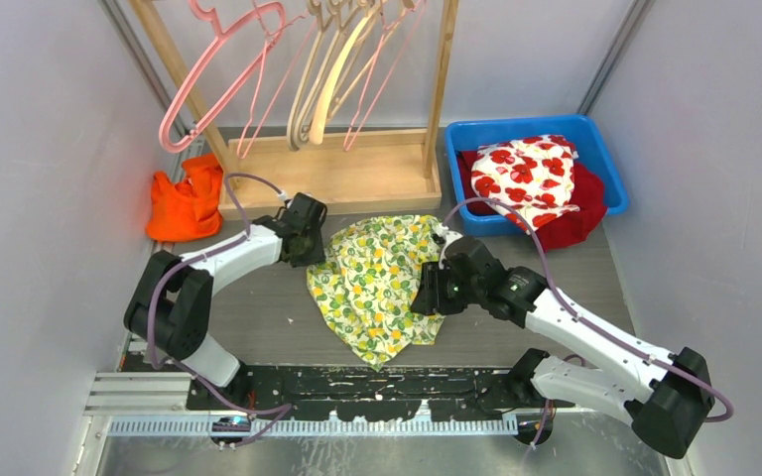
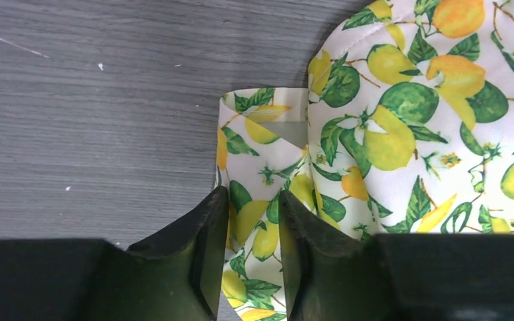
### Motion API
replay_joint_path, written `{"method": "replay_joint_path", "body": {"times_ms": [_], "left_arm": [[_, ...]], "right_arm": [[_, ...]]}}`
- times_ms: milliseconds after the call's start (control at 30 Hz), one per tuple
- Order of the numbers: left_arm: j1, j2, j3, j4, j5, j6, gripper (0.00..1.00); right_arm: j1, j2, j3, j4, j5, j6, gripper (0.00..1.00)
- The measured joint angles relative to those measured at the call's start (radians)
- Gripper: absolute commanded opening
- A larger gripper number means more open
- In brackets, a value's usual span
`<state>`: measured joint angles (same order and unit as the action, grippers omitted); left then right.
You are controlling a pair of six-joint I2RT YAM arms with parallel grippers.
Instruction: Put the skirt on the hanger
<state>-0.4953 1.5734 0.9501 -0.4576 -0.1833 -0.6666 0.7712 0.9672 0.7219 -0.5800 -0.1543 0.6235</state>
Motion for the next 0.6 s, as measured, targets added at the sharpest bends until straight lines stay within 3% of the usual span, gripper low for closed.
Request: {"method": "replay_joint_path", "body": {"times_ms": [67,100,267,400,600], "left_arm": [[0.000,0.001,0.000,0.000,0.002,0.004,0.04],[0.000,0.001,0.000,0.000,0.002,0.010,0.00],[0.017,-0.032,-0.016,-0.009,0.000,0.019,0.00],[0.058,-0.132,-0.022,-0.031,-0.001,0.021,0.00],[0.235,-0.203,-0.015,-0.031,0.037,0.039,0.00]], "right_arm": [[0.005,-0.004,-0.009,-0.001,-0.014,-0.002,0.50],[0.010,-0.009,-0.014,-0.003,-0.019,-0.005,0.50],[0.073,-0.023,-0.017,-0.023,-0.035,-0.032,0.50],[0.121,-0.007,-0.016,-0.042,-0.011,-0.047,0.40],[0.127,0.055,-0.013,-0.037,0.087,-0.032,0.39]]}}
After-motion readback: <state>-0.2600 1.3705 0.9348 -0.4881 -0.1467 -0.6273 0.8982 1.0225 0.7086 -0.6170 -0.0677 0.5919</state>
